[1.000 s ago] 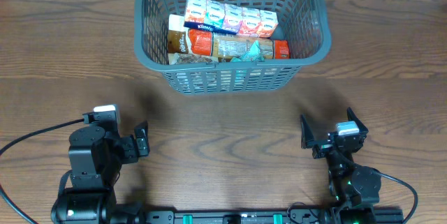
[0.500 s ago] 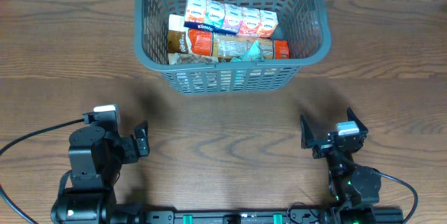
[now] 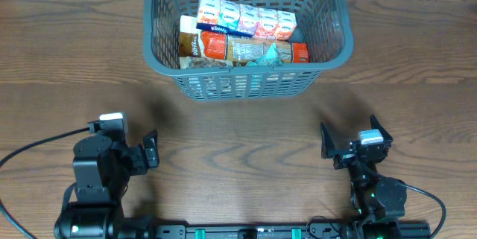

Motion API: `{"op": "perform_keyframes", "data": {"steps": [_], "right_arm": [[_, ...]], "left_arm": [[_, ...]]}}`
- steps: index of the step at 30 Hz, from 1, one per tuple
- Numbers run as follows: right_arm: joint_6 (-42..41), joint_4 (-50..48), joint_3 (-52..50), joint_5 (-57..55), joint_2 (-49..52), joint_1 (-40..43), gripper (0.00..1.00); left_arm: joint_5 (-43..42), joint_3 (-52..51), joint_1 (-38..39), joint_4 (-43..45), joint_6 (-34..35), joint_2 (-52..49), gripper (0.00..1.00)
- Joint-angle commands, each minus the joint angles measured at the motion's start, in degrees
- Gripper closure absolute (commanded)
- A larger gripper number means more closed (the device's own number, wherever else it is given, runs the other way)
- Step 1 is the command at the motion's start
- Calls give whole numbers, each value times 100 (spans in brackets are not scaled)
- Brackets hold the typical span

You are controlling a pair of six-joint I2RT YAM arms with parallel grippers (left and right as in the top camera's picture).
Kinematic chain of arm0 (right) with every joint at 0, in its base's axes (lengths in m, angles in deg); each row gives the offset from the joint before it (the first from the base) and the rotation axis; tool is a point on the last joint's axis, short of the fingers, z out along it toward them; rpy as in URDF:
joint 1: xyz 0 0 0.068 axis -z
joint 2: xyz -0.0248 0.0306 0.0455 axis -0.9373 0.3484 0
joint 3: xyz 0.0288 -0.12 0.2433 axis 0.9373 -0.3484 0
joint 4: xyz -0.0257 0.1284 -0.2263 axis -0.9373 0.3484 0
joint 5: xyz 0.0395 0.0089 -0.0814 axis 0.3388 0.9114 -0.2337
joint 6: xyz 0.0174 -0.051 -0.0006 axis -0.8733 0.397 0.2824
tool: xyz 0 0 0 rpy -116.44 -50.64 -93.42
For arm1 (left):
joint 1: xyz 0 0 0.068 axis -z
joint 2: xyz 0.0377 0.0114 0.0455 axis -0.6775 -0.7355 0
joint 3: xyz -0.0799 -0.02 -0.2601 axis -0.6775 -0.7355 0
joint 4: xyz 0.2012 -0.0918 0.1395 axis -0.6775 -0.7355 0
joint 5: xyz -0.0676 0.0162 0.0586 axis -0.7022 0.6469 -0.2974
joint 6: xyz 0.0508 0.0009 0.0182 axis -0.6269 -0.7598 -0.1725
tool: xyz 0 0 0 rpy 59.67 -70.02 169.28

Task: Pack container

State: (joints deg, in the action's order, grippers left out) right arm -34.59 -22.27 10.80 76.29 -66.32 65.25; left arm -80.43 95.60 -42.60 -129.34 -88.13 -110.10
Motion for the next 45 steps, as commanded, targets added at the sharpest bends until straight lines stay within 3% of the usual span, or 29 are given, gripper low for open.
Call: {"op": "perform_keyframes", "data": {"steps": [1,6,16,19,23,33,45], "right_arm": [[-24,37,-9,7,-55,26,1],[-24,35,-9,4,-55,26,1],[-26,35,-9,4,-55,26,1],[-24,37,-9,7,-55,26,1],[-26,37,-9,4,-55,26,1],[-24,37,-9,7,-55,26,1],[-26,37,-9,4,-55,26,1]], "left_arm": [[59,-79,116,-142,105,433,1],[-367,-686,520,476,140,1447,1],[-208,-3027,588,5084,138,2468,1],[-105,-3436,588,5781,140,2472,1],[7,-3504,588,5506,92,2500,1],[24,-3504,588,3748,74,2981,1],[22,-3504,588,3775,74,2973,1]]}}
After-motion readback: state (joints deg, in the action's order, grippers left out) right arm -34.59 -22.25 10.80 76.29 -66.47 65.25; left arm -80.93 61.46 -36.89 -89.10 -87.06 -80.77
